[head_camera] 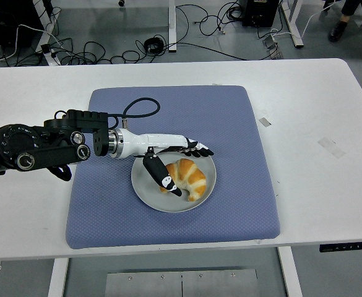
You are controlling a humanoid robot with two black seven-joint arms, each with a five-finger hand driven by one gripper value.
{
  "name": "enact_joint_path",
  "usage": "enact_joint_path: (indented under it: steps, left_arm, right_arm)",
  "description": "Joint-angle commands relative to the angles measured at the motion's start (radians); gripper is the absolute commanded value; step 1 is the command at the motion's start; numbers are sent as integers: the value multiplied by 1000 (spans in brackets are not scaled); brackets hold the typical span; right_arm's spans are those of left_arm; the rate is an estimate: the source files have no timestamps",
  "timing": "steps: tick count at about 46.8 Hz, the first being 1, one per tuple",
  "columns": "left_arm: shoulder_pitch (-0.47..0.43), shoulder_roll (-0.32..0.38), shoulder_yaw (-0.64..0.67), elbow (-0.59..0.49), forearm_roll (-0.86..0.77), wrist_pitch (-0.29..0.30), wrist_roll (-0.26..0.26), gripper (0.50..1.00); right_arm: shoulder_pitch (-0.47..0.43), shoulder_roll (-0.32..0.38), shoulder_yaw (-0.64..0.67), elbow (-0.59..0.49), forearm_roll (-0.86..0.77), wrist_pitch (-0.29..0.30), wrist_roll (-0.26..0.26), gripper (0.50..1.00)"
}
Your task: Place the bread on the table
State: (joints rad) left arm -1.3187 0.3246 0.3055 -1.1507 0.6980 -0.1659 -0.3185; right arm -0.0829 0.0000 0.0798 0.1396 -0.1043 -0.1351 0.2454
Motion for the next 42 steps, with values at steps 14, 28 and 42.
enact_joint_path:
  steps: [14,28,42]
  left_arm:
    - [3,-9,1,11,14,-1,-1,881]
    - [9,-13,1,11,15,0,-1,874]
    - [10,-25,3,13,31,-1,-1,781]
  right_arm:
    - [0,0,0,0,0,0,0,1000]
    - [0,0,0,0,0,0,0,1000]
    - [0,0,0,0,0,0,0,1000]
